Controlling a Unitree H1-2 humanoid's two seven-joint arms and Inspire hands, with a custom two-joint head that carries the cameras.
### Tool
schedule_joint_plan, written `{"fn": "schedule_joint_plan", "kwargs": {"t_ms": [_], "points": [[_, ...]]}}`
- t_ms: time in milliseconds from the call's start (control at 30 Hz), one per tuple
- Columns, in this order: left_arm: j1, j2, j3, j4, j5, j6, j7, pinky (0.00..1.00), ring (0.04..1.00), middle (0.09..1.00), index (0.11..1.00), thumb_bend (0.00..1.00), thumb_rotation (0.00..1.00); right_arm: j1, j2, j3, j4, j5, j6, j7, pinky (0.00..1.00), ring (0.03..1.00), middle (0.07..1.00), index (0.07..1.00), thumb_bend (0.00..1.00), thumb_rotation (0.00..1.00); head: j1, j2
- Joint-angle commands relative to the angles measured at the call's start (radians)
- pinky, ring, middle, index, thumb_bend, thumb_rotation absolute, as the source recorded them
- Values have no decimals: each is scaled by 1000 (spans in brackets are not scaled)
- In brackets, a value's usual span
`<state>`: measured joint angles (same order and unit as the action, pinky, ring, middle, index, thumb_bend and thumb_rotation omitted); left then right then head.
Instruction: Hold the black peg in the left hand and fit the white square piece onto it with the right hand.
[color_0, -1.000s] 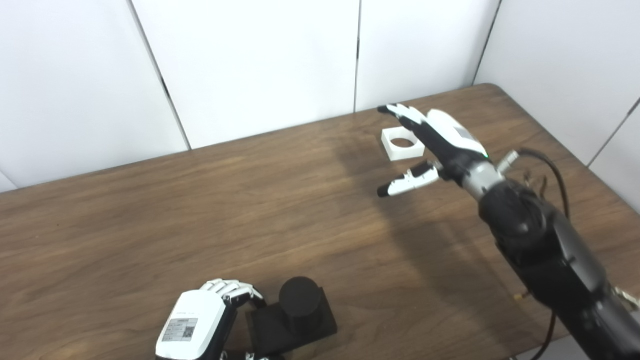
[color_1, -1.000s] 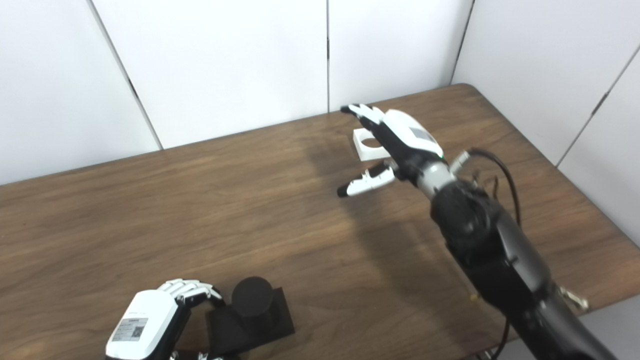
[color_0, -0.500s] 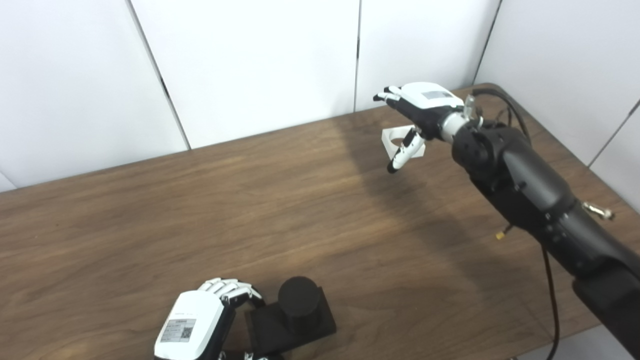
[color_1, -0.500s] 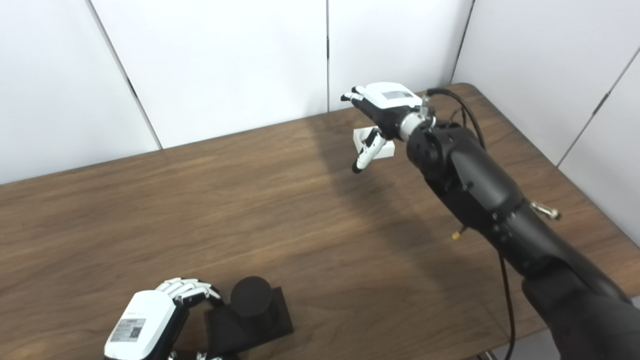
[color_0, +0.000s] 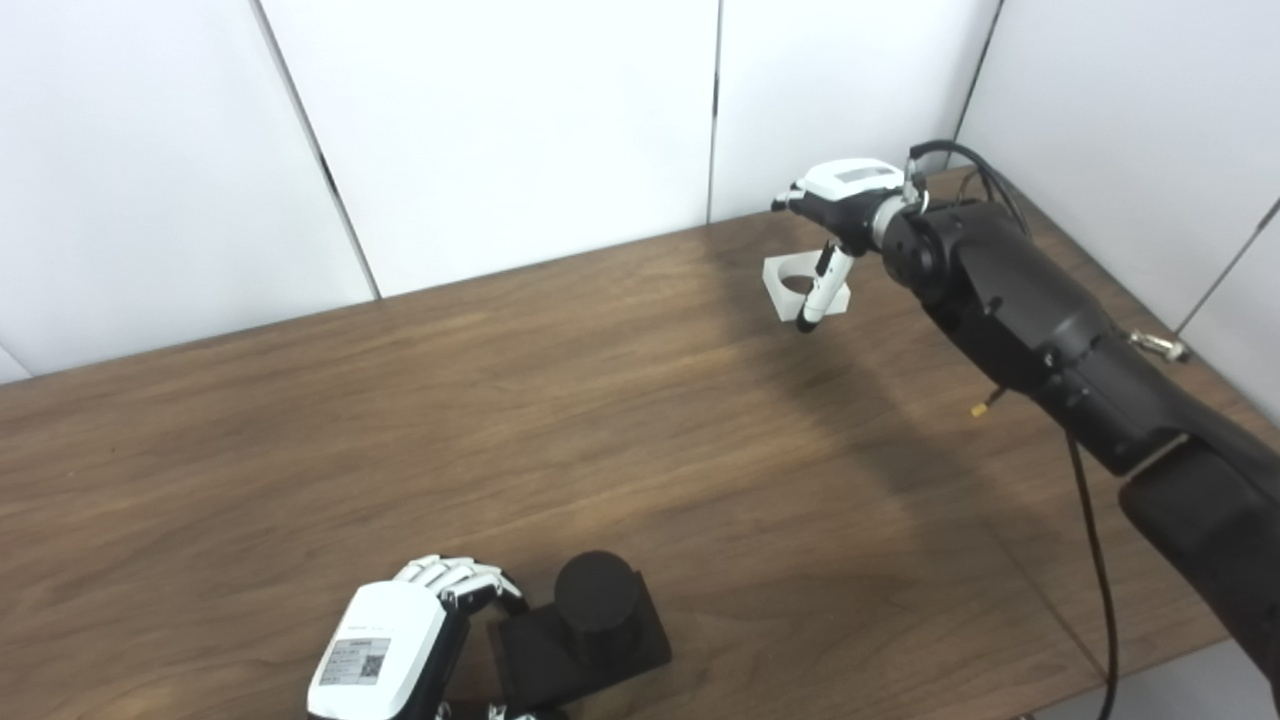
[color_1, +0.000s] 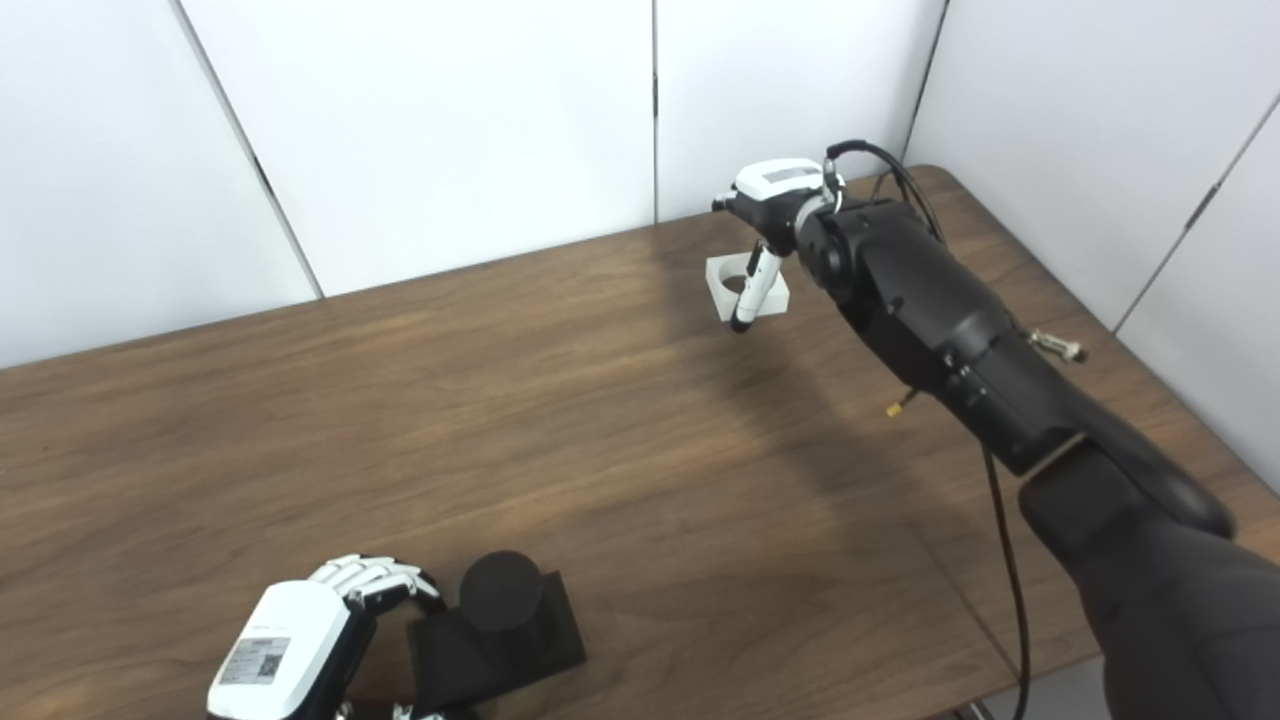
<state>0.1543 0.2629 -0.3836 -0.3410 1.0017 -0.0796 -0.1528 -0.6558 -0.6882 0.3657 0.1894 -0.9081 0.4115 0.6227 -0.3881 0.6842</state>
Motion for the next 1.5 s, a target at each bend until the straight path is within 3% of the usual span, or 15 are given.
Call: {"fn": "schedule_joint_plan", "kwargs": {"t_ms": [0,333,800,1267,1467], "points": [[-2,14,7,38,61,32,-12,818,770,713,484,521,46,-75,-26,-5,-2,-27,-4,-9,1000,1000,1000,906,1000,277,2,0],[-2,10,13,28,59,32,-12,809,765,709,484,520,46,-127,3,28,57,-54,33,39,1000,1000,1000,949,1000,298,7,2],[11,4,24,14,58,39,-24,812,765,708,484,520,46,-137,42,58,110,-80,49,68,972,1000,977,878,999,278,16,9],[19,-3,41,-4,37,38,-37,814,764,706,484,520,45,-71,30,21,129,-55,38,19,948,1000,946,892,944,225,21,21],[19,-7,44,1,35,39,-36,819,768,708,484,520,45,-57,26,0,123,-35,18,-21,877,981,918,877,921,214,26,22]]}}
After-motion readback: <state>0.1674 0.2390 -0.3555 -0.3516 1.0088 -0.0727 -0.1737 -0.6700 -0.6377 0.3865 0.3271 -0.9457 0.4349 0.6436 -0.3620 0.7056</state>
